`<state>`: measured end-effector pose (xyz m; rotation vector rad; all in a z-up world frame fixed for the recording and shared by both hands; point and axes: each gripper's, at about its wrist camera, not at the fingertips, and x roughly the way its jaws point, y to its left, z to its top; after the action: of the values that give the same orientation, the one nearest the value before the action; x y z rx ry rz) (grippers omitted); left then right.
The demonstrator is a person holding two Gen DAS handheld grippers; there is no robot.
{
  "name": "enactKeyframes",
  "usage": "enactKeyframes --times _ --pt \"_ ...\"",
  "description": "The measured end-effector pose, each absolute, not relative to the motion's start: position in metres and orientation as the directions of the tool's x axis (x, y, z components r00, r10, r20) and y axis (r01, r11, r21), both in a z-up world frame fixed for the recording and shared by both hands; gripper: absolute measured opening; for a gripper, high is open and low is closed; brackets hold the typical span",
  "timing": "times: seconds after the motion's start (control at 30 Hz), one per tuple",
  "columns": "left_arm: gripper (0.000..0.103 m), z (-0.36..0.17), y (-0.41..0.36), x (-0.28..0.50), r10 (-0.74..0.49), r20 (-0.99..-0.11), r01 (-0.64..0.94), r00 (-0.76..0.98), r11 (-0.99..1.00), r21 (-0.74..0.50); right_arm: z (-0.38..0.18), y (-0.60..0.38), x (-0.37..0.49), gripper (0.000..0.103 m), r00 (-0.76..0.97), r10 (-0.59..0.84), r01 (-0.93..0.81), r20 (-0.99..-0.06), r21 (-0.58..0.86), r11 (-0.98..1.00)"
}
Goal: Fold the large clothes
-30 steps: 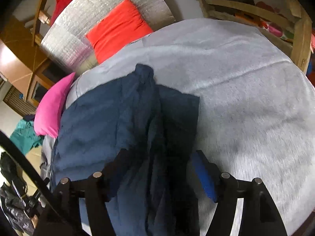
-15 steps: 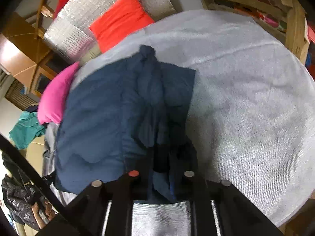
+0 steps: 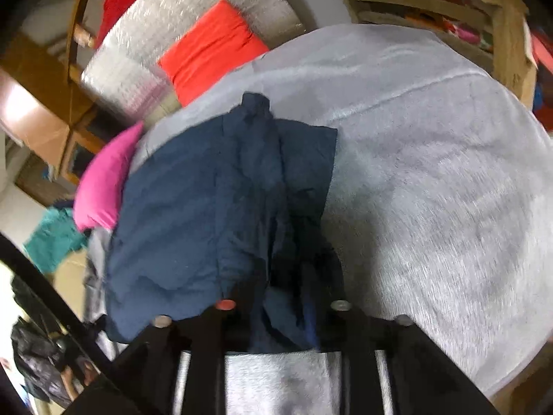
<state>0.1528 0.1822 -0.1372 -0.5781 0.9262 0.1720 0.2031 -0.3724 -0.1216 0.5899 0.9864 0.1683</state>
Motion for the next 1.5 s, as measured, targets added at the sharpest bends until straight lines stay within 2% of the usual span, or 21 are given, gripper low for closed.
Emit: enactKeyframes --times 0.07,0.1,0.17,0.2,0.23,0.27,0.3,0.37,0.4,0.43,0.47,0.53,0.67,0.8,1.1,1.13,1.17,1.23,1.3,1.37,1.5 --pt "0.044 -0.132 0.177 0.149 -0.109 -0.781 -0.360 0.615 0.842 -0.401 -0.122 -0.373 0.196 0.071 0.559 0.401 0.139 -0.726 0.559 0.818" --pt "0.046 -0.129 0.173 0.147 -0.103 -0.775 -0.347 0.624 0.852 -0.393 -0.122 -0.373 0.194 0.071 0.560 0.403 0.136 -0.724 0.560 0.817" --pt "0.068 -0.129 0.164 0.150 -0.091 -0.782 -0.330 0.616 0.872 -0.361 -0.120 -0.367 0.193 0.071 0.554 0.393 0.120 -0.734 0.537 0.835" --pt "0.072 -0.133 0.158 0.153 -0.080 -0.796 -0.330 0.600 0.882 -0.337 -0.121 -0.363 0.194 0.071 0.545 0.381 0.118 -0.747 0.518 0.847" --pt "0.072 -0.138 0.152 0.158 -0.072 -0.815 -0.327 0.575 0.893 -0.310 -0.123 -0.360 0.196 0.070 0.531 0.375 0.115 -0.760 0.503 0.856" --pt "0.072 -0.143 0.147 0.162 -0.041 -0.835 -0.327 0.548 0.908 -0.260 -0.126 -0.356 0.198 0.065 0.513 0.374 0.113 -0.773 0.492 0.863" --pt "0.072 -0.146 0.141 0.165 -0.013 -0.847 -0.315 0.531 0.925 -0.212 -0.130 -0.352 0.199 0.052 0.494 0.367 0.113 -0.788 0.477 0.872" --pt "0.072 -0.148 0.137 0.166 0.005 -0.852 -0.306 0.524 0.934 -0.183 -0.133 -0.348 0.201 0.040 0.468 0.305 0.127 -0.829 0.405 0.906" --pt "0.071 -0.147 0.137 0.165 0.012 -0.848 -0.308 0.530 0.934 -0.180 -0.133 -0.347 0.201 0.037 0.466 0.295 0.129 -0.834 0.394 0.910" --pt "0.062 -0.146 0.137 0.164 0.033 -0.844 -0.316 0.535 0.935 -0.164 -0.132 -0.346 0.200 0.034 0.467 0.288 0.126 -0.836 0.386 0.914" --pt "0.048 -0.145 0.136 0.162 0.061 -0.842 -0.322 0.537 0.937 -0.138 -0.130 -0.344 0.200 0.028 0.470 0.273 0.121 -0.840 0.367 0.922" --pt "0.030 -0.145 0.138 0.161 0.105 -0.843 -0.342 0.527 0.935 -0.097 -0.130 -0.341 0.199 0.024 0.466 0.260 0.112 -0.846 0.348 0.931" --pt "0.028 -0.143 0.143 0.160 0.098 -0.842 -0.361 0.530 0.925 -0.120 -0.138 -0.338 0.204 0.023 0.441 0.233 0.117 -0.867 0.313 0.943" --pt "0.028 -0.134 0.134 0.156 0.162 -0.812 -0.346 0.561 0.937 -0.052 -0.131 -0.337 0.199 0.023 0.464 0.222 0.117 -0.858 0.308 0.944" --pt "0.029 -0.110 0.113 0.149 0.271 -0.737 -0.326 0.619 0.942 0.073 -0.129 -0.352 0.198 0.026 0.496 0.292 0.153 -0.818 0.413 0.898" --pt "0.033 -0.107 0.111 0.148 0.283 -0.727 -0.325 0.626 0.942 0.087 -0.127 -0.353 0.198 0.026 0.504 0.297 0.157 -0.811 0.424 0.892" --pt "0.041 -0.104 0.110 0.148 0.282 -0.724 -0.323 0.630 0.942 0.087 -0.128 -0.352 0.199 0.026 0.508 0.299 0.159 -0.808 0.429 0.889" --pt "0.054 -0.100 0.110 0.146 0.289 -0.712 -0.330 0.640 0.940 0.085 -0.124 -0.350 0.199 0.035 0.518 0.293 0.161 -0.803 0.428 0.889" --pt "0.059 -0.096 0.107 0.145 0.316 -0.694 -0.337 0.647 0.935 0.111 -0.120 -0.350 0.199 0.059 0.538 0.287 0.160 -0.793 0.431 0.888" --pt "0.065 -0.093 0.104 0.144 0.336 -0.680 -0.337 0.652 0.931 0.137 -0.112 -0.348 0.198 0.063 0.573 0.287 0.144 -0.768 0.439 0.887" --pt "0.066 -0.089 0.101 0.144 0.356 -0.669 -0.335 0.652 0.927 0.168 -0.103 -0.346 0.201 0.064 0.608 0.343 0.100 -0.716 0.497 0.862"
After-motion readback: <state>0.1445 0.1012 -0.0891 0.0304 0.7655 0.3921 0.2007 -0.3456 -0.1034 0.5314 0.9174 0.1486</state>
